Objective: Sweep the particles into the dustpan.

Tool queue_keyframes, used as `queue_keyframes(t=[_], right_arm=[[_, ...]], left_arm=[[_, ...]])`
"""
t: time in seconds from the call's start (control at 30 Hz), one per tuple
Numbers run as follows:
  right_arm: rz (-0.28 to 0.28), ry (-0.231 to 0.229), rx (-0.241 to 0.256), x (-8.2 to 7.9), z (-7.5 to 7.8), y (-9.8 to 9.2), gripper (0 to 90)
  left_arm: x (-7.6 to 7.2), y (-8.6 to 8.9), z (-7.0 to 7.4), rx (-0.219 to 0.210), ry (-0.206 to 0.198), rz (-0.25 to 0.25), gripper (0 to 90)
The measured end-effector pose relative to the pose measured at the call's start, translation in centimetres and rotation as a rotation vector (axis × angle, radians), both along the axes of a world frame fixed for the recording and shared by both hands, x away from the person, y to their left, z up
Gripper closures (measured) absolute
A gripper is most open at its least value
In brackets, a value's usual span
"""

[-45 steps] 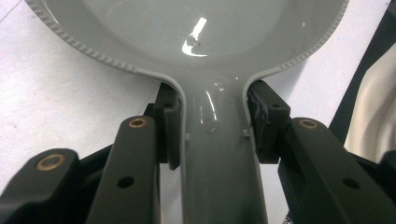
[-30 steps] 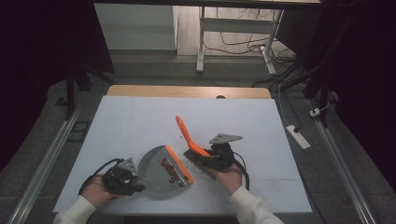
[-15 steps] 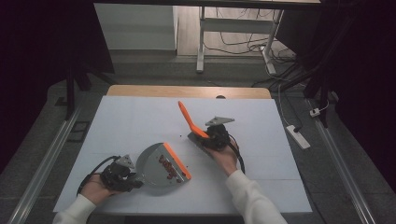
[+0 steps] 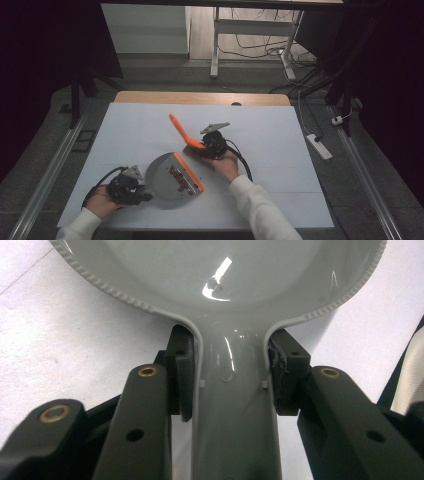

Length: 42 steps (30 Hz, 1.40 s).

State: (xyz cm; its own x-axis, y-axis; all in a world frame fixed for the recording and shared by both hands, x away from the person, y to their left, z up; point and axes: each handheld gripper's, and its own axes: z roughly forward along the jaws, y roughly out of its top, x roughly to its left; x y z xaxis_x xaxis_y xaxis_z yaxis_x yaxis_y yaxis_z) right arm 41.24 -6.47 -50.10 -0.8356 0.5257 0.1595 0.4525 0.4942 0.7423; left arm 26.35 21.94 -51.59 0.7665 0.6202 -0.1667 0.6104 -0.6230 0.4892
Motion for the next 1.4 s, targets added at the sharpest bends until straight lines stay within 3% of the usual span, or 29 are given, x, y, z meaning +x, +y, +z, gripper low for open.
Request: queue_keyframes(t=[0.03,0.1,0.17,0.23,0.3,0.37,0.43,0.47,0.53,0.6,0.67,0.77,0.8,0.83,0.93,1.0,1.13,1.23,1.4], right_arm=[[0.038,0.025,0.020,-0.8,0.1,0.2,70.1],[0.079,-0.020,0.058,-2.2,1.0,0.4,70.1],[0.045,-0.038,0.114,-2.3,2.0,-0.3,70.1],[-0.014,-0.073,0.125,-2.0,2.6,-1.2,70.1],[-0.077,-0.096,0.097,-1.3,2.7,-2.1,70.0],[-0.120,-0.106,0.027,-0.5,2.0,-2.4,70.0],[-0.139,-0.059,-0.019,0.3,0.7,-2.2,70.0],[-0.133,-0.053,-0.038,0.3,0.0,-1.8,70.0],[-0.108,-0.043,-0.014,-0.1,-0.1,-1.3,70.1],[-0.074,-0.034,-0.026,-1.0,-0.1,-0.4,70.1],[-0.021,0.020,0.001,-2.1,-0.2,0.6,70.1],[0.065,0.074,0.101,-3.5,0.1,1.4,70.1],[0.078,0.083,0.127,-3.9,0.4,1.5,70.1],[0.074,0.062,0.138,-4.2,0.9,1.5,70.1],[0.032,-0.045,0.110,-4.3,2.0,0.7,70.1],[-0.035,-0.072,0.096,-4.1,2.7,-0.8,70.1],[-0.109,-0.092,0.042,-4.5,2.7,-3.4,70.1],[-0.157,-0.087,-0.034,-5.8,2.1,-5.1,70.1],[-0.141,-0.049,-0.071,-8.3,0.6,-6.8,70.1]], left_arm=[[0.0,0.0,0.0,0.001,0.001,-0.002,61.8],[0.0,0.0,0.0,0.002,0.003,-0.003,61.8],[0.0,-0.1,0.0,0.004,0.005,-0.003,61.8],[0.0,-0.1,0.0,0.005,0.005,-0.004,61.7],[0.0,-0.2,0.0,0.006,0.007,-0.006,61.7],[0.0,-0.2,-0.1,0.009,0.010,-0.006,61.8],[0.0,-0.2,-0.1,0.009,0.010,-0.005,61.8],[0.0,-0.2,-0.1,0.008,0.009,-0.005,61.8],[0.0,-0.2,-0.1,0.006,0.009,-0.004,61.8],[0.0,-0.2,-0.1,0.006,0.010,-0.003,61.8],[0.1,-0.2,-0.2,0.007,0.011,-0.006,61.8],[0.0,-0.2,-0.2,0.006,0.010,-0.005,61.8],[0.0,-0.2,-0.2,0.003,0.010,-0.002,61.8],[-0.1,-0.2,-0.1,0.008,0.009,-0.009,61.8],[-0.2,-0.3,-0.2,0.008,0.011,-0.017,61.8],[-0.3,-0.3,-0.3,0.009,0.017,-0.034,61.8],[-0.6,-0.3,-0.2,0.006,0.022,-0.056,61.7],[-1.0,-0.3,0.0,-0.009,0.026,-0.087,61.7],[-1.5,-0.9,0.0,0.004,0.025,-0.106,61.8]])
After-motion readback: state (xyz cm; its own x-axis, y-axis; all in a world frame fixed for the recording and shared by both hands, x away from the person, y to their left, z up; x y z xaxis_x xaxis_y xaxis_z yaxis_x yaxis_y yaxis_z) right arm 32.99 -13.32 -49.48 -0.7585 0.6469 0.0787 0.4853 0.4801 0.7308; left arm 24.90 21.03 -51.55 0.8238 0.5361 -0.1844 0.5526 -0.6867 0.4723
